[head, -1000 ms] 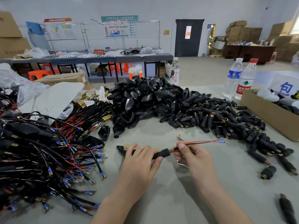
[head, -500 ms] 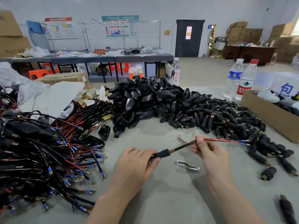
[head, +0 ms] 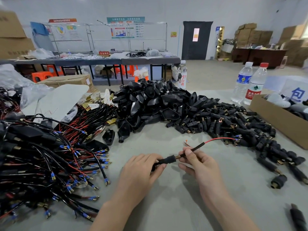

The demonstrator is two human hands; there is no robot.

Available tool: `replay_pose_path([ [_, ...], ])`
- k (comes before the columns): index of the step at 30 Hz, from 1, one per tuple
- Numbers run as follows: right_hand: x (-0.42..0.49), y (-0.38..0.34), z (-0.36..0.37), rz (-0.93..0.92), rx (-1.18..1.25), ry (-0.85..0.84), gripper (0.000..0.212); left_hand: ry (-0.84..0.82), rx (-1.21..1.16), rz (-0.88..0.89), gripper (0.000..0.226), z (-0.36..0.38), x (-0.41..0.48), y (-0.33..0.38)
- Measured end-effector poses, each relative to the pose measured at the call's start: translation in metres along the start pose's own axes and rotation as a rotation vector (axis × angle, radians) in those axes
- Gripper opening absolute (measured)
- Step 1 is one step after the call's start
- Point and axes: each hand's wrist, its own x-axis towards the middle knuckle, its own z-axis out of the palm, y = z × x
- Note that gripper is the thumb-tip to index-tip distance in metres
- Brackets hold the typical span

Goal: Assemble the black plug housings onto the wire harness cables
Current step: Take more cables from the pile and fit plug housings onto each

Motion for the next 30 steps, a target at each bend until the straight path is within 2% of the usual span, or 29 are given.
replay_pose_path([
  [6,0.005,-0.003,-0.007,-0.046,-0.053,0.098,0.018,0.023,0.026,0.004,0.027,-0.003,0.000,0.002],
  [9,0.010,-0.009,-0.017,-0.085,0.056,0.189,0.017,0.007,0.013,-0.002,0.014,-0.004,0.000,0.000],
  [14,0.017,-0.027,-0.041,-0.074,0.311,0.331,0.014,-0.044,0.023,0.008,0.014,-0.003,-0.001,-0.002],
  [17,0.010,-0.021,-0.030,0.028,0.343,0.173,0.015,-0.040,0.004,0.010,0.011,-0.002,-0.001,-0.002],
  [19,0.002,-0.009,-0.013,0.100,0.187,-0.012,0.020,-0.025,-0.003,0.004,0.013,-0.002,-0.001,-0.002],
  [21,-0.004,0.003,0.000,0.096,0.039,-0.115,0.018,-0.007,0.001,0.020,0.020,-0.001,-0.002,-0.002],
  [23,-0.005,0.008,0.006,0.068,-0.028,-0.108,0.009,-0.001,-0.014,0.026,0.026,0.000,-0.003,-0.002],
  [26,-0.002,0.006,0.005,0.036,-0.058,-0.046,0.007,-0.031,-0.038,0.005,0.029,-0.002,-0.002,-0.002],
  [30,-0.002,0.005,0.004,0.010,-0.082,0.005,0.006,-0.079,-0.055,0.006,0.021,-0.001,-0.002,-0.004],
])
